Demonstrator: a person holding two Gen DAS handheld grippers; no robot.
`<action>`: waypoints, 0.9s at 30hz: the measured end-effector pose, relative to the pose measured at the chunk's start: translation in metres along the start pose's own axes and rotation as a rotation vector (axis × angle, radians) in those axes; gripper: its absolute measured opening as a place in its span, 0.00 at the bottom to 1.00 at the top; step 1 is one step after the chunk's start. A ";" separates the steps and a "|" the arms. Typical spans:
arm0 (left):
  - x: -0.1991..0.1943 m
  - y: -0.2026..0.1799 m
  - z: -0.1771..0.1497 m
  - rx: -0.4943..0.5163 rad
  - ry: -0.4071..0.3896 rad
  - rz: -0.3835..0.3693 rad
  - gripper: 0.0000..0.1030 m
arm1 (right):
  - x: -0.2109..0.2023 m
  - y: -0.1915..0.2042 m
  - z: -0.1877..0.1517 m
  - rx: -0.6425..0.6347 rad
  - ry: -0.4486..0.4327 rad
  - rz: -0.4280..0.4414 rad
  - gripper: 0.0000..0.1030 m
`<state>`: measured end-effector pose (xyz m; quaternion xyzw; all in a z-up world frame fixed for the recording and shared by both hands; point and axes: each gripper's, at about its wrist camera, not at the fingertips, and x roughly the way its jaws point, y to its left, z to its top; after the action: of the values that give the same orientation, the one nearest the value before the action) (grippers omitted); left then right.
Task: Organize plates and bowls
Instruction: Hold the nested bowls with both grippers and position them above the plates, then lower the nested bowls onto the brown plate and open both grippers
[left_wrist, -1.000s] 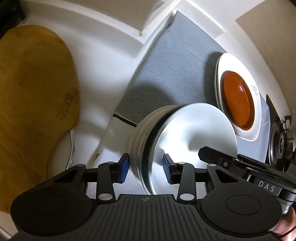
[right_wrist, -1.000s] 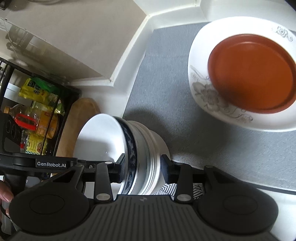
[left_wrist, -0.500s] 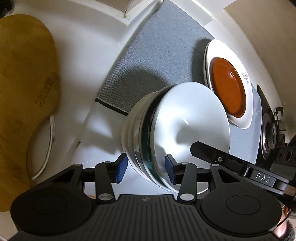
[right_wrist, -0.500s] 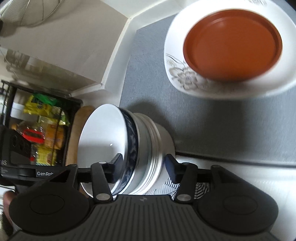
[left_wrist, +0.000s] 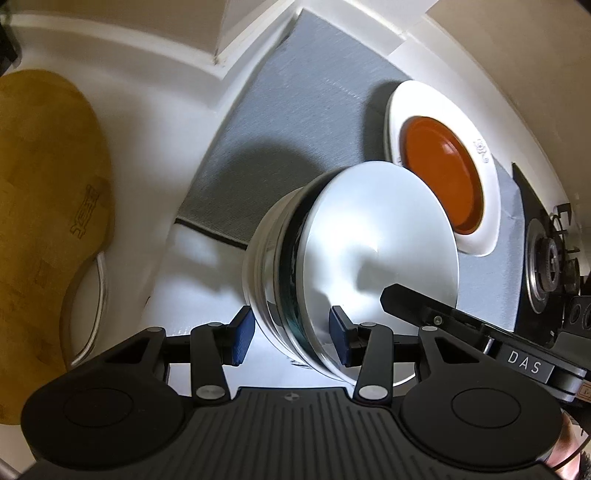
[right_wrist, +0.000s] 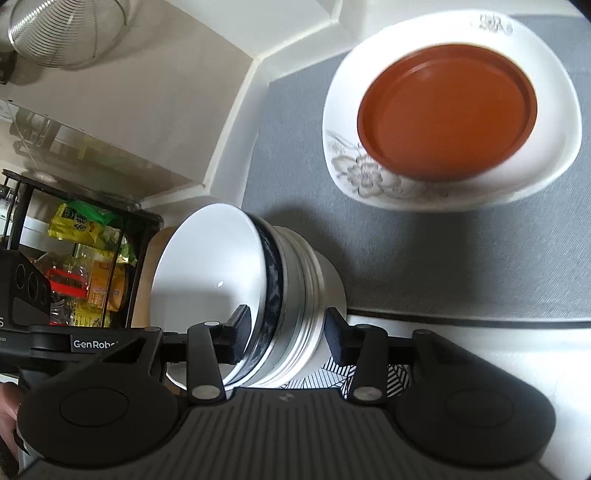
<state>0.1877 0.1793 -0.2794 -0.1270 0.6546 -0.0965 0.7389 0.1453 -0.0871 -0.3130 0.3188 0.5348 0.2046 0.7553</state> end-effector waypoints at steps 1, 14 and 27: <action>-0.002 -0.002 0.001 0.003 -0.002 -0.002 0.46 | -0.003 0.001 0.002 -0.001 -0.006 -0.001 0.47; -0.016 -0.046 0.028 0.055 -0.044 -0.049 0.46 | -0.044 0.001 0.039 -0.026 -0.108 -0.023 0.46; 0.012 -0.107 0.076 0.207 -0.038 -0.089 0.46 | -0.079 -0.038 0.082 0.012 -0.213 -0.105 0.43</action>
<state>0.2676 0.0788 -0.2487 -0.0806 0.6207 -0.1938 0.7554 0.1939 -0.1875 -0.2674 0.3148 0.4686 0.1268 0.8157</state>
